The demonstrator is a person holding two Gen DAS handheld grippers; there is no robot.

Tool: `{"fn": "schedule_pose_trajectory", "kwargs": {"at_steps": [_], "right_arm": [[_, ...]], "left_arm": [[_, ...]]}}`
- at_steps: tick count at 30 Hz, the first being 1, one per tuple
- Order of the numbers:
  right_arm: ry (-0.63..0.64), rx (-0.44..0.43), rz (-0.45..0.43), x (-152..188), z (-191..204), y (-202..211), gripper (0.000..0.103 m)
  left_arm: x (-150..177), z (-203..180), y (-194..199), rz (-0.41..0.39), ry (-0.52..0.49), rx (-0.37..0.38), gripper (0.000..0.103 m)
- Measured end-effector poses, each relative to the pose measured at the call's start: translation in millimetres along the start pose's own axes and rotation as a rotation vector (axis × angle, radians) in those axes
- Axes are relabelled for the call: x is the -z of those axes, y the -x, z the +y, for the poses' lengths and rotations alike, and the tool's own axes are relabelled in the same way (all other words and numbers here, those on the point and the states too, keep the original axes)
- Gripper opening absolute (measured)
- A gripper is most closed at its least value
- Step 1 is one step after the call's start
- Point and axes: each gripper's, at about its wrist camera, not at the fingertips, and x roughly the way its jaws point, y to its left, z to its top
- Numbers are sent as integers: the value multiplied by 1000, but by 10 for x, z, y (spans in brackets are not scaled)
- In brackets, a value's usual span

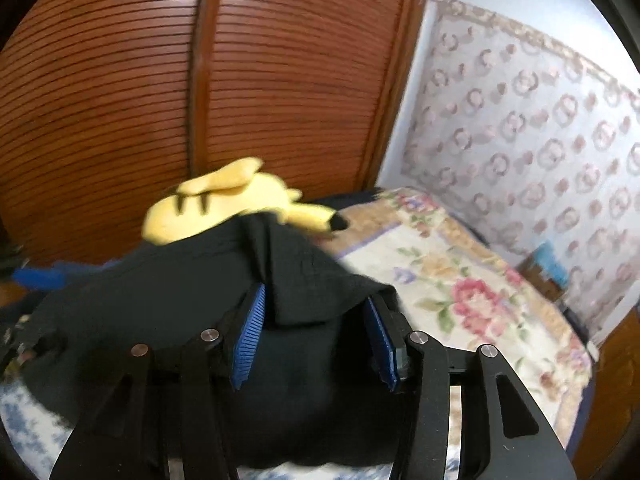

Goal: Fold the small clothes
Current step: 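Carry the folded shirt with both grippers onto the stack of folded clothes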

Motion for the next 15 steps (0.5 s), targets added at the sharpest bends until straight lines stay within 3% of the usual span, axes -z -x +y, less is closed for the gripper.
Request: {"fn": "schedule_pose_trajectory", "kwargs": {"at_steps": [6, 10, 15], "right_arm": [[-145, 115, -21, -238, -560, -188, 50], [-234, 87, -51, -227, -668, -3, 50], [-240, 32, -89, -86, -457, 408, 50]], "left_arm": [[4, -6, 33, -1, 13, 1, 60], [0, -14, 65, -6, 2, -8, 60], [-11, -73, 162, -23, -16, -18, 60]]}}
